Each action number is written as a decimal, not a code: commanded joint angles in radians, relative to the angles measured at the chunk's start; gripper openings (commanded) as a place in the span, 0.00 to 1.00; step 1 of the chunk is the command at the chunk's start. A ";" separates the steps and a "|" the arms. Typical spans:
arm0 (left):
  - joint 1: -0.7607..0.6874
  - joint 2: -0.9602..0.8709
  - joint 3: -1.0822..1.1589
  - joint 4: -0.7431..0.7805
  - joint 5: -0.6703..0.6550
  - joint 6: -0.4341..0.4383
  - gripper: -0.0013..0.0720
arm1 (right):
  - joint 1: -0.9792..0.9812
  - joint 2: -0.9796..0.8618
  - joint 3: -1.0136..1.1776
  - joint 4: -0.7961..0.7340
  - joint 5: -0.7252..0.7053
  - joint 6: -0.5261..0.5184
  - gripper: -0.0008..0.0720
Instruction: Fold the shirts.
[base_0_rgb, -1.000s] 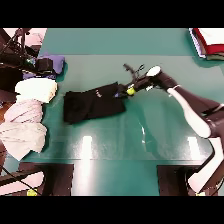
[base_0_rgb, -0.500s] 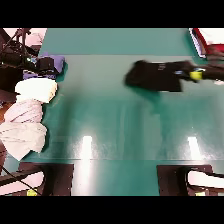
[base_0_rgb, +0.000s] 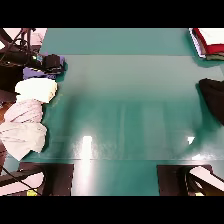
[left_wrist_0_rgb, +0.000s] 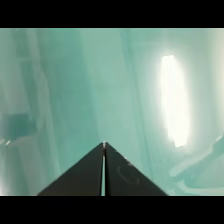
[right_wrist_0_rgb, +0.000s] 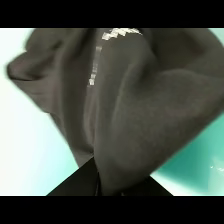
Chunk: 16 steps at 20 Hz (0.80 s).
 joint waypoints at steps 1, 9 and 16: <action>-0.040 0.000 0.000 -0.003 0.035 0.000 0.05 | -0.108 0.017 -0.046 -0.036 0.033 0.002 0.03; -0.046 0.000 0.000 -0.002 0.032 0.044 0.05 | -0.128 0.017 0.187 -0.579 0.388 0.037 0.68; -0.046 0.000 0.000 -0.003 0.034 0.043 0.05 | 0.194 0.018 0.379 -0.080 0.563 0.064 0.59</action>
